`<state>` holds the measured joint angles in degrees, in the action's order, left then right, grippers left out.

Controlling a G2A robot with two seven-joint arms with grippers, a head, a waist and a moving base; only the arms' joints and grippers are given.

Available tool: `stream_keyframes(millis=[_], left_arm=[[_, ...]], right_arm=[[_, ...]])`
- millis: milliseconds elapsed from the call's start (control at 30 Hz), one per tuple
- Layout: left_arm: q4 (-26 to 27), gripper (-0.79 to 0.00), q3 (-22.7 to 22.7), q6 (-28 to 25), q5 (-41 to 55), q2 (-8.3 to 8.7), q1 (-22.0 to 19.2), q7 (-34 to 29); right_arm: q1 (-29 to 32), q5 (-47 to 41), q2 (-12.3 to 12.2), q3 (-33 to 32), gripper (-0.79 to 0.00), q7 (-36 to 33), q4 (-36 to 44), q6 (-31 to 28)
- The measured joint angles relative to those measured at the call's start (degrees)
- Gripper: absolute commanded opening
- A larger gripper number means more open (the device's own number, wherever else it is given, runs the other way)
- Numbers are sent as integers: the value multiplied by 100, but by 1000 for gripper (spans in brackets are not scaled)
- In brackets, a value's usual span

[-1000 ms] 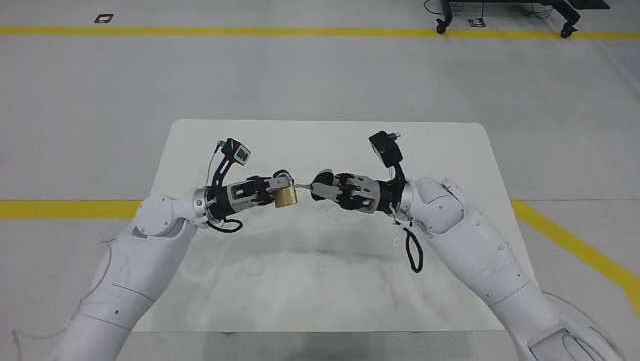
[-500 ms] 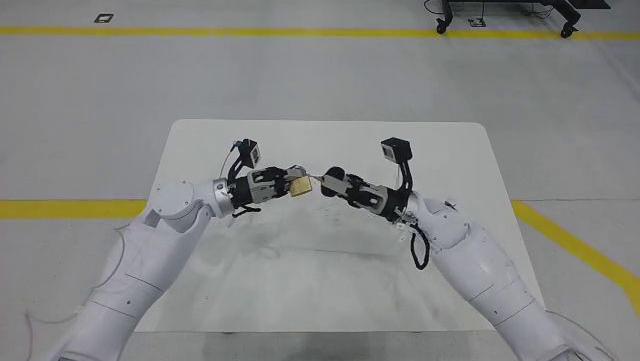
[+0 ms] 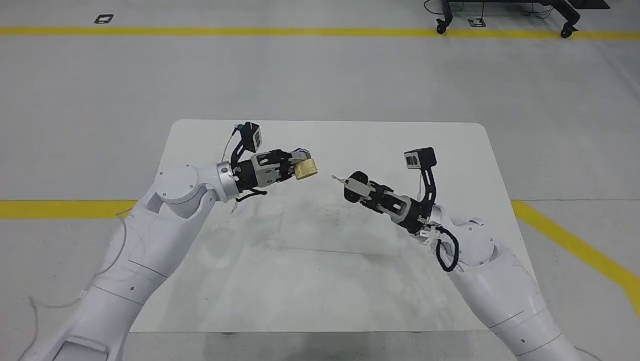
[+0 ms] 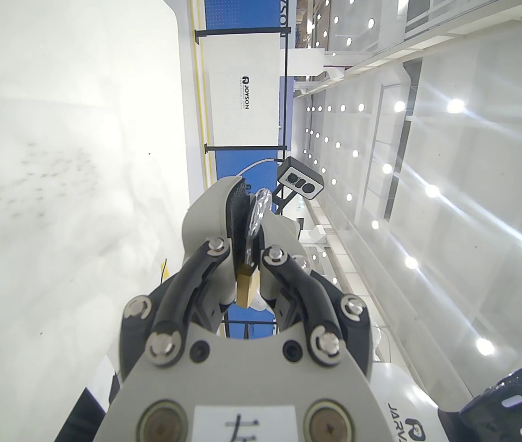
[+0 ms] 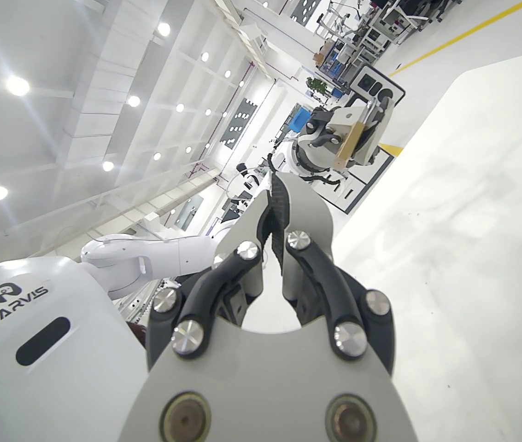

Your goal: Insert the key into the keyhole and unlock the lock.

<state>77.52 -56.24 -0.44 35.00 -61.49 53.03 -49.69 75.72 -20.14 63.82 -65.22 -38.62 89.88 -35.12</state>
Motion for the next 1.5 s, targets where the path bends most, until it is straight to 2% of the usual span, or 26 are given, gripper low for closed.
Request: stream_keyframes(millis=[100,200,300,467,600,967,1167,1500], left_arm=[[414,-785,-46,163,-227,6,65,287],[450,-785,-30,529,-221,-15,98,560],[455,-785,72,768,-393,-51,25,740],[210,-785,291,1031,-433,-167,-215,982],[51,-785,450,1052,-505,-261,-361,1224],[140,-785,455,980,-615,-280,-253,1429],[238,-785,404,949,-782,-305,-159,1673],[325,-785,371,954,-1017,-349,-93,1735]], right_arm=[[36,-376,28,161,-785,-21,154,378],[26,-943,20,95,-785,-102,198,1331],[183,-837,4,-6,-785,440,375,2082],[615,-293,-16,-107,-785,1236,810,2585],[851,-224,24,-56,-785,1867,1100,2710],[883,-361,36,-19,-785,1874,1169,2718],[956,75,126,338,-785,2515,1228,2848],[949,-75,273,639,-785,3011,1169,2663]])
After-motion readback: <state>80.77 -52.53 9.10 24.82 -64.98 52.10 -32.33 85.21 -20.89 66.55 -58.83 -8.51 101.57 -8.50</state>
